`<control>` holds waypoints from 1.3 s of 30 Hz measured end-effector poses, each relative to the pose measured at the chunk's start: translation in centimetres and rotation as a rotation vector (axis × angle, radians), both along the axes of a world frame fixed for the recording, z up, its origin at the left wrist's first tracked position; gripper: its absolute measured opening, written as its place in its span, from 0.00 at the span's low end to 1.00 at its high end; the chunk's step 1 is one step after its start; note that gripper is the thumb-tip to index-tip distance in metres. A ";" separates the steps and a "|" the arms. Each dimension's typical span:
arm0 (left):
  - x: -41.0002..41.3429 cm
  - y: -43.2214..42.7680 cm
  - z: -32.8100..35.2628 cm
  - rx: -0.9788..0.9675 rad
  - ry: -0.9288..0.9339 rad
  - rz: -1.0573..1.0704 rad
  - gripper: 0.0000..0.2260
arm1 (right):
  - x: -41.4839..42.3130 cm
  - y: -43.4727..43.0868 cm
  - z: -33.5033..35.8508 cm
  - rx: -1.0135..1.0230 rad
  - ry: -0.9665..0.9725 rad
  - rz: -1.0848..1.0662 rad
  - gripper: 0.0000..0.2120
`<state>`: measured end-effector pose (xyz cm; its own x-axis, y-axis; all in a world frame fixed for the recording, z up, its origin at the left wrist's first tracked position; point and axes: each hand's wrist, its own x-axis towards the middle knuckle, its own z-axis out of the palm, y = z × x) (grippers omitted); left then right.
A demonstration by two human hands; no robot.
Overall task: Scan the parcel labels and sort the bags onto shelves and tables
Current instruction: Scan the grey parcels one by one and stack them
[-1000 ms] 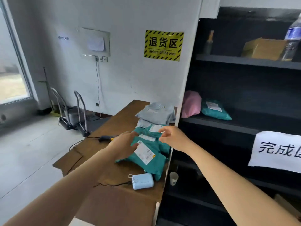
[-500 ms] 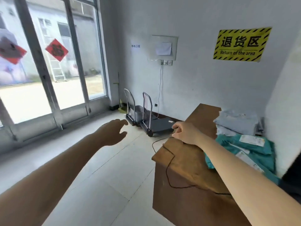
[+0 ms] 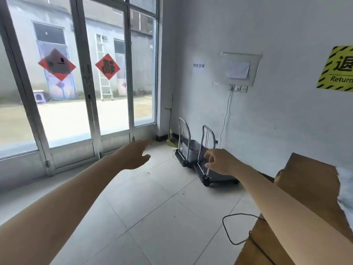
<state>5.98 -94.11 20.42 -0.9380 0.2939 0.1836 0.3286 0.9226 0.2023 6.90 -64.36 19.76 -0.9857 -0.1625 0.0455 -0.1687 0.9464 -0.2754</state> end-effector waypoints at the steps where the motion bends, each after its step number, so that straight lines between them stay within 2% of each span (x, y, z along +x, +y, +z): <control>1: -2.1 0.1 0.5 -0.016 -0.011 -0.003 0.17 | -2.4 0.1 0.4 0.006 0.000 -0.004 0.15; 6: -12.8 0.0 1.0 0.081 -0.048 0.000 0.21 | -12.6 0.8 0.7 -0.030 -0.008 -0.041 0.16; 12: -27.5 4.0 -0.3 0.090 -0.068 -0.085 0.22 | -22.5 4.3 -1.8 -0.041 -0.055 -0.172 0.16; 18: -42.9 15.0 -1.1 0.094 -0.106 -0.401 0.20 | -29.9 12.3 -2.3 -0.049 -0.053 -0.466 0.18; 21: -48.5 21.8 -0.9 -0.019 -0.107 -0.574 0.23 | -31.1 16.8 -2.3 -0.079 -0.063 -0.647 0.17; 23: -51.5 26.8 -0.6 0.022 -0.121 -0.640 0.22 | -30.5 19.3 -2.4 -0.101 -0.050 -0.761 0.17; 26: -54.1 35.0 -1.5 0.120 -0.187 -0.713 0.19 | -28.5 23.3 -3.3 -0.104 -0.074 -0.913 0.17; 30: -54.2 47.8 -4.2 0.064 -0.200 -0.942 0.19 | -24.5 29.9 -5.0 -0.122 -0.093 -1.155 0.18; 35: -50.0 64.1 -5.5 0.013 -0.218 -1.242 0.20 | -18.8 38.1 -5.9 -0.147 -0.106 -1.440 0.18; 39: -45.7 73.4 -6.0 -0.012 -0.277 -1.398 0.20 | -14.8 41.4 -5.8 -0.136 -0.100 -1.623 0.16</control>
<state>-39.73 -20.70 14.45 0.1154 0.9926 0.0366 0.9068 -0.1203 0.4040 -7.91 -22.95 14.00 -0.1087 0.9891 -0.0992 0.9465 0.0724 -0.3145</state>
